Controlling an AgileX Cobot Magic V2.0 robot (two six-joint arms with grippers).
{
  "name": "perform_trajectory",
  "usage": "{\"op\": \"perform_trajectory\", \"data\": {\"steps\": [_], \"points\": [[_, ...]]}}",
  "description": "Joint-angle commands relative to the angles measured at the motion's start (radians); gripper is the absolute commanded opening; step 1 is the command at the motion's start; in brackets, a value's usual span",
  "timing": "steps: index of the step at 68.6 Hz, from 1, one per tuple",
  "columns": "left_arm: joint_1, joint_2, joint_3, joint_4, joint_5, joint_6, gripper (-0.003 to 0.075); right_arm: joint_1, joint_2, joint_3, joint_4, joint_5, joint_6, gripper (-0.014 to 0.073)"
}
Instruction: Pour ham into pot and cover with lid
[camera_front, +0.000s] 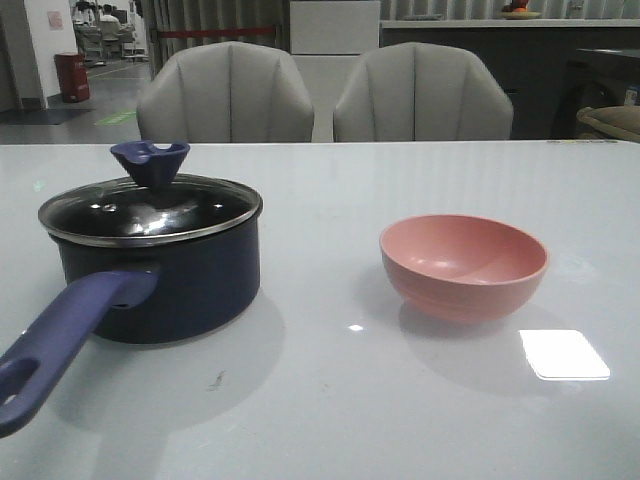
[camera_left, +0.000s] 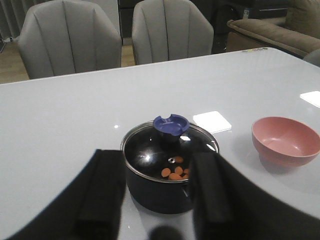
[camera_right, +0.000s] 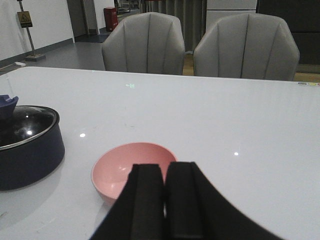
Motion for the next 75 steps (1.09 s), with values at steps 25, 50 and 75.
{"op": "perform_trajectory", "data": {"steps": [25, 50, 75], "points": [[0.002, -0.035, 0.027, -0.008, -0.100, 0.004, 0.0121, 0.002, 0.010, -0.029, -0.010, -0.090, -0.006, 0.0162], [0.017, -0.035, 0.094, 0.056, -0.208, 0.004, 0.0121, 0.002, 0.010, -0.029, -0.010, -0.090, -0.006, 0.0162], [0.282, -0.170, 0.410, 0.045, -0.505, 0.004, 0.0121, 0.002, 0.010, -0.029, -0.010, -0.090, -0.006, 0.0162]]}}
